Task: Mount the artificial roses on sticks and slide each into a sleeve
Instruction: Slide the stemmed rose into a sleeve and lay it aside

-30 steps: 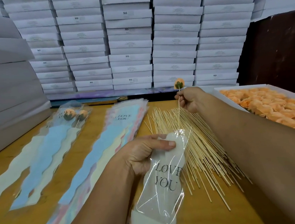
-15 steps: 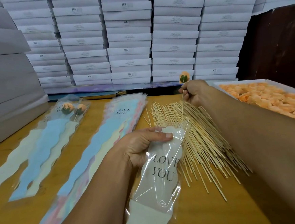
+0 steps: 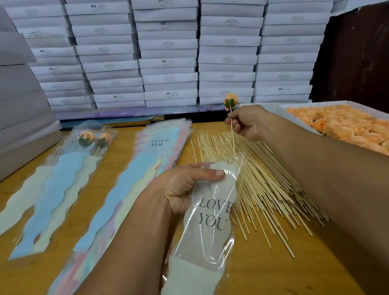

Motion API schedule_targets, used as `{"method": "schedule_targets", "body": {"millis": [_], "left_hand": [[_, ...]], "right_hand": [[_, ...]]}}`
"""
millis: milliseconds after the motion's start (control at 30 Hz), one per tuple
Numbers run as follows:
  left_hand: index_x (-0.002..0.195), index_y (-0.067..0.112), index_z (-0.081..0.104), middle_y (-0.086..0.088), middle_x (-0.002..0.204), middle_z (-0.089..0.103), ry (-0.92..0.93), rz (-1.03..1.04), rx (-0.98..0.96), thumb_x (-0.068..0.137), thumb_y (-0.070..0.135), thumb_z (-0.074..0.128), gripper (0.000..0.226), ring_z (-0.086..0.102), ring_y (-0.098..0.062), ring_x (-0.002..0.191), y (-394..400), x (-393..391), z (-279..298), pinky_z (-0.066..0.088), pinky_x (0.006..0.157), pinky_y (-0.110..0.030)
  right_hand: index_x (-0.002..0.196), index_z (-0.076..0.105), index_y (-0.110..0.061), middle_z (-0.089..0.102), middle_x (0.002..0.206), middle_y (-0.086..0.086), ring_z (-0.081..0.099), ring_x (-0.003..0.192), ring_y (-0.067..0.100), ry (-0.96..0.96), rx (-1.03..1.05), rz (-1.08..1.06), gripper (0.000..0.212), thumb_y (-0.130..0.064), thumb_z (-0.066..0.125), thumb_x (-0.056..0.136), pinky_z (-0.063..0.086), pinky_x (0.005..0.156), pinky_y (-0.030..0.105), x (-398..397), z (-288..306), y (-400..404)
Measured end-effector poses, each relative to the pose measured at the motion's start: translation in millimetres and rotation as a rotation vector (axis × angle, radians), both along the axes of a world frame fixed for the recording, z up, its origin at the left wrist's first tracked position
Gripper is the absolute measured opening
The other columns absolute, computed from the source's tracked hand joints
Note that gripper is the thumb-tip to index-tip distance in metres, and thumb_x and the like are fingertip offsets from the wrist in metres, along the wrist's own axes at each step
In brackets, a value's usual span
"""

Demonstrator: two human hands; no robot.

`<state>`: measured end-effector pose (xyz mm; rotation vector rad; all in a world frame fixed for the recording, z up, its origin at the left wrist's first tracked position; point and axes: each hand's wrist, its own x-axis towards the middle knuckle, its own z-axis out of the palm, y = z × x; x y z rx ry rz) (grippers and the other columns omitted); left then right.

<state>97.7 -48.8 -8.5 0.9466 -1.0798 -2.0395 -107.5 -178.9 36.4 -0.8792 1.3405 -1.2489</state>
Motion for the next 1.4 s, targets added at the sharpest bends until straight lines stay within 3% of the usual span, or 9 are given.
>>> {"method": "schedule_targets", "body": {"millis": [167,300,533,633,767,900,1033,1167,1400], "left_hand": [[0.11,-0.004,0.067,-0.022,0.096,0.072,0.06,-0.062,0.028,0.076,-0.006,0.068,0.034,0.074,-0.031,0.079,-1.2,1.6,0.1,0.063,0.07,-0.045],[0.129,-0.003,0.058,-0.024,0.103,0.069,0.051,-0.048,0.038,0.078,0.0,0.067,0.052,0.072,-0.034,0.085,-3.7,1.3,-2.4,0.06,0.081,-0.049],[0.096,-0.003,0.074,-0.023,0.093,0.074,0.054,0.041,0.043,0.076,0.001,0.067,0.021,0.075,-0.034,0.076,-3.5,0.5,-3.2,0.062,0.065,-0.046],[0.114,-0.003,0.068,-0.024,0.099,0.073,0.052,0.076,0.029,0.074,0.002,0.069,0.04,0.074,-0.036,0.081,-2.1,0.2,-1.8,0.062,0.069,-0.05],[0.129,0.001,0.061,-0.024,0.107,0.071,0.072,0.111,0.0,0.075,0.0,0.069,0.054,0.071,-0.036,0.089,0.5,-0.1,1.5,0.061,0.077,-0.051],[0.13,0.002,0.058,-0.024,0.105,0.071,0.073,0.129,-0.033,0.073,0.0,0.071,0.058,0.071,-0.036,0.087,3.4,0.3,4.6,0.061,0.073,-0.048],[0.14,0.002,0.05,-0.028,0.127,0.063,0.07,0.191,-0.058,0.073,-0.002,0.071,0.071,0.061,-0.039,0.111,5.0,-1.3,6.5,0.049,0.099,-0.056],[0.144,0.003,0.046,-0.03,0.136,0.056,0.075,0.195,-0.07,0.072,-0.002,0.071,0.076,0.058,-0.04,0.111,5.7,-4.0,8.9,0.049,0.096,-0.054],[0.139,-0.002,0.052,-0.028,0.118,0.067,0.09,0.158,-0.08,0.072,-0.001,0.073,0.07,0.07,-0.037,0.091,7.1,-5.5,7.2,0.059,0.082,-0.049]], "right_hand": [[0.1,0.057,-0.003,0.064,0.076,0.009,0.049,0.04,0.004,0.01,-0.006,0.065,0.007,-0.003,0.05,0.102,0.042,0.036,0.015,10.7,1.1,12.3],[0.096,0.061,0.0,0.066,0.057,0.004,0.049,0.039,0.004,0.051,0.005,0.139,0.013,-0.006,0.05,0.101,0.042,0.036,0.015,18.2,1.0,27.9],[0.104,0.063,-0.008,0.078,0.084,0.007,0.05,0.048,0.007,0.163,0.022,0.254,0.012,-0.018,0.063,0.097,0.027,0.034,0.016,23.9,-2.9,60.4],[0.095,0.069,-0.012,0.078,0.085,0.006,0.055,0.059,0.009,0.192,-0.003,0.344,0.011,-0.023,0.065,0.097,0.042,0.042,0.016,26.0,-6.6,73.4],[0.085,0.079,-0.015,0.078,0.096,0.005,0.066,0.089,0.02,0.191,-0.036,0.459,0.017,-0.026,0.067,0.093,0.052,0.087,0.037,20.7,-11.7,86.5],[0.091,0.083,-0.021,0.075,0.099,0.0,0.065,0.085,0.015,0.198,-0.093,0.513,0.02,-0.033,0.067,0.09,0.053,0.071,0.032,12.6,-15.2,98.8],[0.085,0.083,-0.023,0.076,0.101,-0.002,0.07,0.078,0.005,0.113,-0.1,0.518,0.03,-0.044,0.063,0.09,0.047,0.074,0.034,8.1,-15.4,102.8],[0.077,0.083,-0.017,0.078,0.091,0.004,0.069,0.083,0.015,-0.037,-0.085,0.394,0.018,-0.033,0.074,0.081,0.053,0.079,0.036,14.2,-19.2,104.3],[0.115,0.069,-0.014,0.078,0.092,0.002,0.069,0.086,0.018,-0.184,-0.026,0.37,0.044,-0.035,0.074,0.076,0.055,0.072,0.043,20.1,-19.9,106.3]]}}
